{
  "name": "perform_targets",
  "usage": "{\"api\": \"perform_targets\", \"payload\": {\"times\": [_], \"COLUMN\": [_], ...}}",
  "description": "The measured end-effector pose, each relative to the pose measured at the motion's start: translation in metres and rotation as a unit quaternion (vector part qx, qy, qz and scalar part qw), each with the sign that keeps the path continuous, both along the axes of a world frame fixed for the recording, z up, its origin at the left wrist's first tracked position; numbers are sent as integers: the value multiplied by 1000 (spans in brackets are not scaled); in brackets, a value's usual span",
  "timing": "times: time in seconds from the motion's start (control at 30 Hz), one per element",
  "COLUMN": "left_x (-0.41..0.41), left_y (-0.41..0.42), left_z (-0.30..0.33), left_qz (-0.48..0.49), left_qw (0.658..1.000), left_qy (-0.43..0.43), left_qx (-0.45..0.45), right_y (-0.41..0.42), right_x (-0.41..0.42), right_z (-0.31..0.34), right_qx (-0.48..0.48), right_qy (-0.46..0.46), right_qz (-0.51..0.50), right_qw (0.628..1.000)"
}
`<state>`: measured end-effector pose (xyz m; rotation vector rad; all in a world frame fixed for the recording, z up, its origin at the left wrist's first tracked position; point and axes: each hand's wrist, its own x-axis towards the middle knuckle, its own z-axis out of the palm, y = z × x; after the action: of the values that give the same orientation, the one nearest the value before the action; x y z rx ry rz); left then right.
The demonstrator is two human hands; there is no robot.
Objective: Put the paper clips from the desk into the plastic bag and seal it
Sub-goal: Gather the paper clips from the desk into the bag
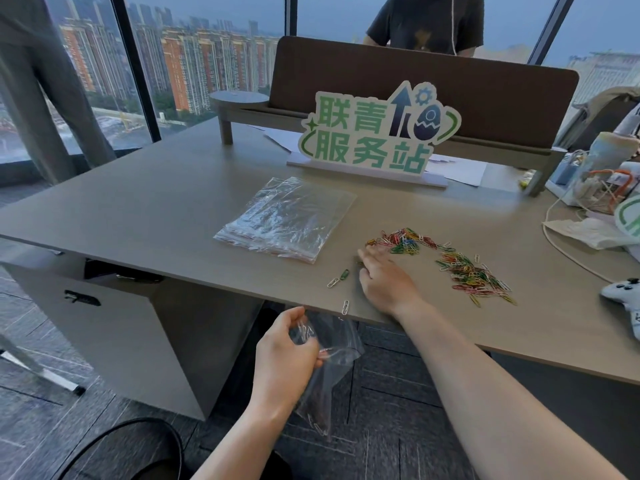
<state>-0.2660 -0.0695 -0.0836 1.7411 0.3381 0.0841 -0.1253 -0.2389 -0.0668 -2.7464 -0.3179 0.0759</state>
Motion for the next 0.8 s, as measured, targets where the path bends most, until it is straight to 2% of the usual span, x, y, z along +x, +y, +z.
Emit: {"api": "perform_targets", "payload": {"times": [0.33, 0.8], "left_x": [1, -2], "left_y": [-3, -8], "left_z": [-3, 1], "left_qz": [-15, -11], "left_qw": [1000, 1000], "left_qy": [-12, -24], "left_qx": [-2, 1], "right_y": [16, 23], "right_x": [-32, -95], "right_z": [-4, -9], "right_qx": [23, 59], "right_qy": [-13, -63], "right_qz": [107, 145], "right_qw": [994, 986]}}
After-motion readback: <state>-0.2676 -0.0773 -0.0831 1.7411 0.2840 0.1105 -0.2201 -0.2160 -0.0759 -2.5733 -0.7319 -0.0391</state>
